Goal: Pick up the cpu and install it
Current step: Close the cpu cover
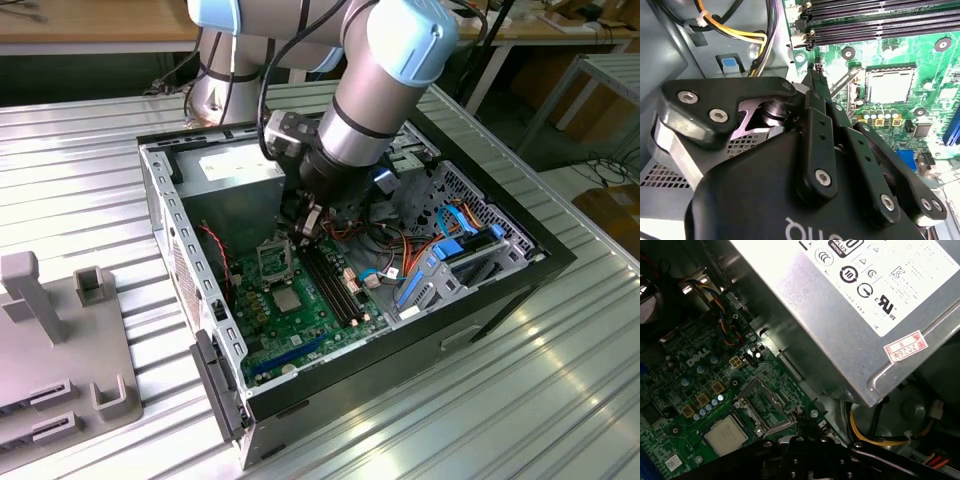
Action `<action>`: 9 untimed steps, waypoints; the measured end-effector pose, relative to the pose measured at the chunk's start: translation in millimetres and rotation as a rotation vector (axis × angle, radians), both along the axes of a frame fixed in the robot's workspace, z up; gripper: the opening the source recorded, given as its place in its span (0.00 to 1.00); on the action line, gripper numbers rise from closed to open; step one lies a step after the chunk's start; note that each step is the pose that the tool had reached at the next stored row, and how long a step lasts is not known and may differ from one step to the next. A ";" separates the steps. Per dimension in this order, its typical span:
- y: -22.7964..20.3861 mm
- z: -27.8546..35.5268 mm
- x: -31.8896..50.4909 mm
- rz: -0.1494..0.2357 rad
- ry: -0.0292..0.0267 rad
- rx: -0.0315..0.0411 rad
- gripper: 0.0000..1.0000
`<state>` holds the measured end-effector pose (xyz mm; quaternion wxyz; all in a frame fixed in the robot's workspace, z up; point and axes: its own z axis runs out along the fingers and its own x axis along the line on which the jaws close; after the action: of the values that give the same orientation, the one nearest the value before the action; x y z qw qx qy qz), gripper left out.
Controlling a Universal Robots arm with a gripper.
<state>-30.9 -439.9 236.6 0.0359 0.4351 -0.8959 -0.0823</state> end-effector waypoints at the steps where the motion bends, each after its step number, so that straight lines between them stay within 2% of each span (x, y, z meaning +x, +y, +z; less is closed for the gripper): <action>1: 0.0 0.7 0.0 0.003 0.0001 -0.0010 0.11; 3: 0.0 4.8 -0.9 0.044 0.0000 -0.0028 0.11; 9: -0.1 7.4 -0.9 0.047 0.0000 -0.0030 0.11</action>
<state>-31.8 -440.0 244.1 0.0385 0.4559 -0.8856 -0.0801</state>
